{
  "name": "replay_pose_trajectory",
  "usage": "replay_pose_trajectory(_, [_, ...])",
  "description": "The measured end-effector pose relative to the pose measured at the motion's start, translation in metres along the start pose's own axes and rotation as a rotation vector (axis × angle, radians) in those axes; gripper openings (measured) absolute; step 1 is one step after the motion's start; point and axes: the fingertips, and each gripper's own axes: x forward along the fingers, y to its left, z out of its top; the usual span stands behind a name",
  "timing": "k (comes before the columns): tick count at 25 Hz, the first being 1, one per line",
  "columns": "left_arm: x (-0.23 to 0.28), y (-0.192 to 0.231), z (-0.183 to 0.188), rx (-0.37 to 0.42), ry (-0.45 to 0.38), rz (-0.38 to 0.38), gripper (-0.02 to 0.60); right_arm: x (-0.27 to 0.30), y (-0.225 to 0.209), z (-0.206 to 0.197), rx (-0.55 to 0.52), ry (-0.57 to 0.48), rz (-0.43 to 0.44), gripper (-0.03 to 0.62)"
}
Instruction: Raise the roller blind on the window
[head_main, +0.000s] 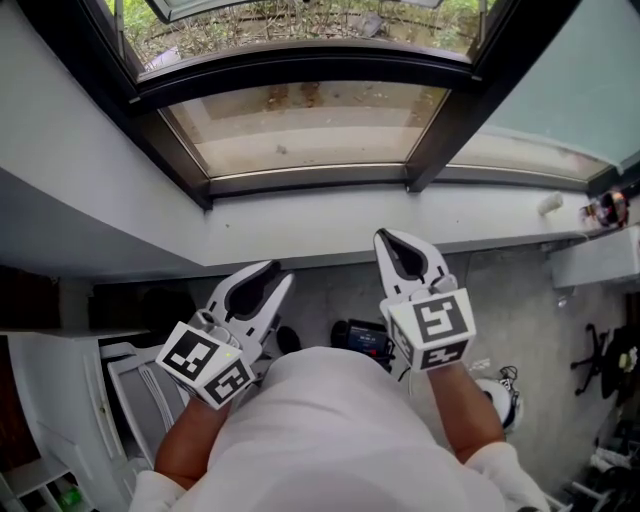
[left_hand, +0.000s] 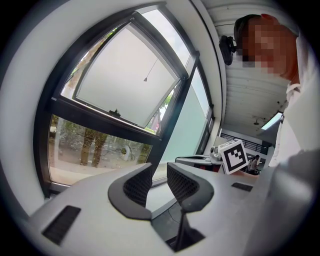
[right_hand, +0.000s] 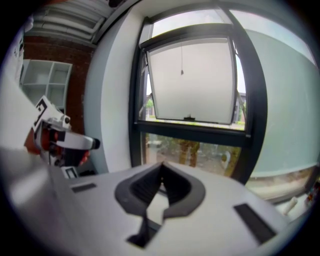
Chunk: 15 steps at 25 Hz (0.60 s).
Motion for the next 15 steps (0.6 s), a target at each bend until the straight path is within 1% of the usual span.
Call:
replay_pose_trajectory(10, [0.001, -0.001, 0.005, 0.011, -0.009, 0.009, 0.109, 0.003, 0.007, 0.012, -0.042, -0.017, 0.021, 0.021])
replay_pose_trajectory(15, [0.000, -0.002, -0.001, 0.002, -0.001, 0.008, 0.109, 0.003, 0.010, 0.006, -0.047, -0.004, 0.027, 0.021])
